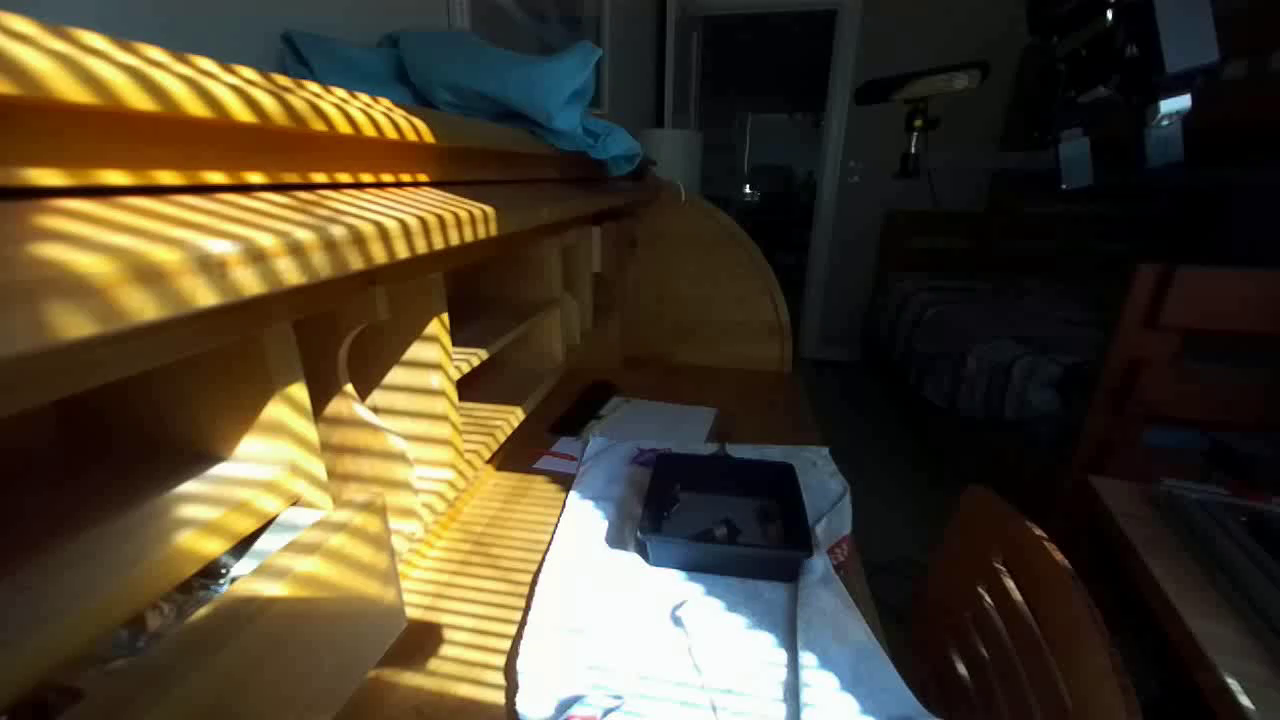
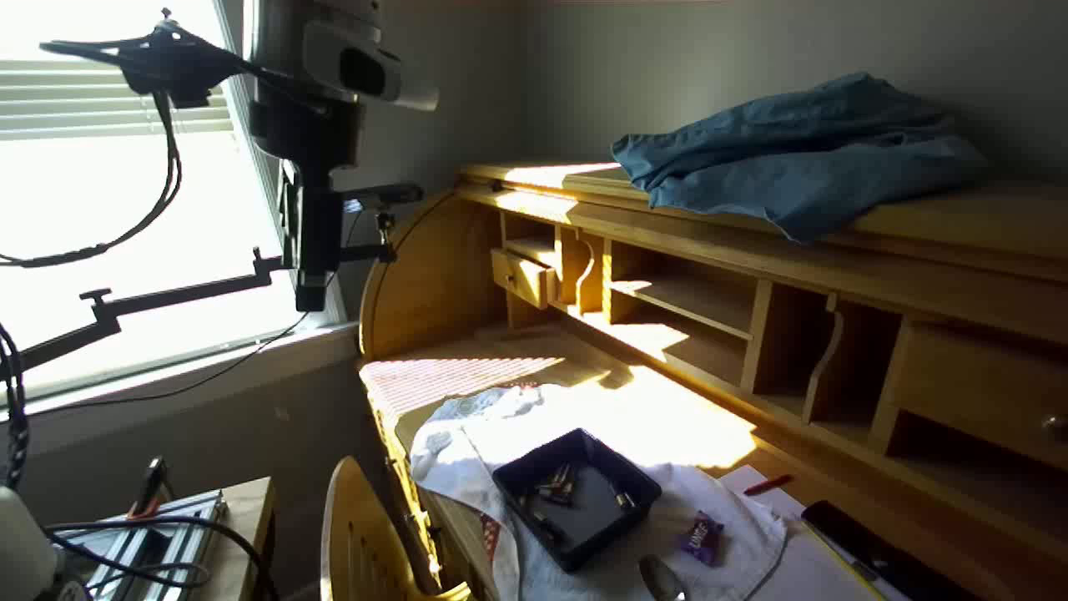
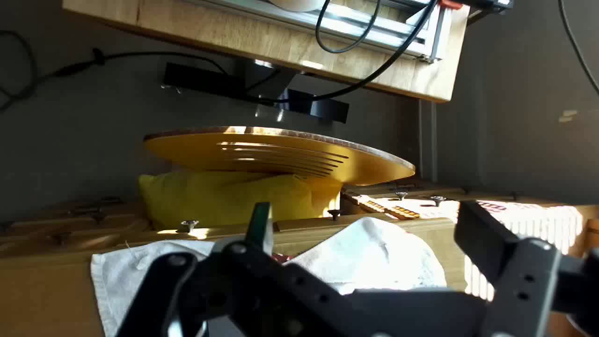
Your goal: Put the packet on the spoon and put the packet in the tray
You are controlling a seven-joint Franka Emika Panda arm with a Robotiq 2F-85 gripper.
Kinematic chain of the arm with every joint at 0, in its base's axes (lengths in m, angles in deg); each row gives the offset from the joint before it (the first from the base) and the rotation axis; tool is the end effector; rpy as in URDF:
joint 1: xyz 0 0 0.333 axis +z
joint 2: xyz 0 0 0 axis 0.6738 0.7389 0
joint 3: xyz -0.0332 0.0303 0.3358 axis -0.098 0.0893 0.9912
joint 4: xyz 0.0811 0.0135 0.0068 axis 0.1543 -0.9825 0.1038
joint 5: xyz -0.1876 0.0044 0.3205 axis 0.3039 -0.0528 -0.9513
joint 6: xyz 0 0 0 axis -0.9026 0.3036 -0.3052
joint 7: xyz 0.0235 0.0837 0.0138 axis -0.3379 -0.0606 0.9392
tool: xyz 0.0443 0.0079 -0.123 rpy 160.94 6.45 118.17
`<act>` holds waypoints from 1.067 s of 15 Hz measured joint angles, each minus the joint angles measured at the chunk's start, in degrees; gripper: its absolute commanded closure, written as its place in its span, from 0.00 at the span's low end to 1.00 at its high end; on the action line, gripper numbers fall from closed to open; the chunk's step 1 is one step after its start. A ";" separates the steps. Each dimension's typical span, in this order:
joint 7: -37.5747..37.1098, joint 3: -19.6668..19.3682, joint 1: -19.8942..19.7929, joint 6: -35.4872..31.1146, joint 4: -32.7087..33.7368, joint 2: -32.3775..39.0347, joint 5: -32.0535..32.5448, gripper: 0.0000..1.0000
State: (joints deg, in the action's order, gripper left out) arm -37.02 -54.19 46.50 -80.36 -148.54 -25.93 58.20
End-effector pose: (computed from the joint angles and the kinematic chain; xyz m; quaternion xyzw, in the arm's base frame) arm 0.3022 0.0146 0.5118 -0.9850 -0.0960 0.1326 0.0545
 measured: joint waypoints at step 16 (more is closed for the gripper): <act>-6.68 -3.32 -9.16 -19.20 -0.13 7.32 0.82 0.00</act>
State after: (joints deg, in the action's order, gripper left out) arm -43.70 -57.51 37.35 -99.56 -148.67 -18.61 59.02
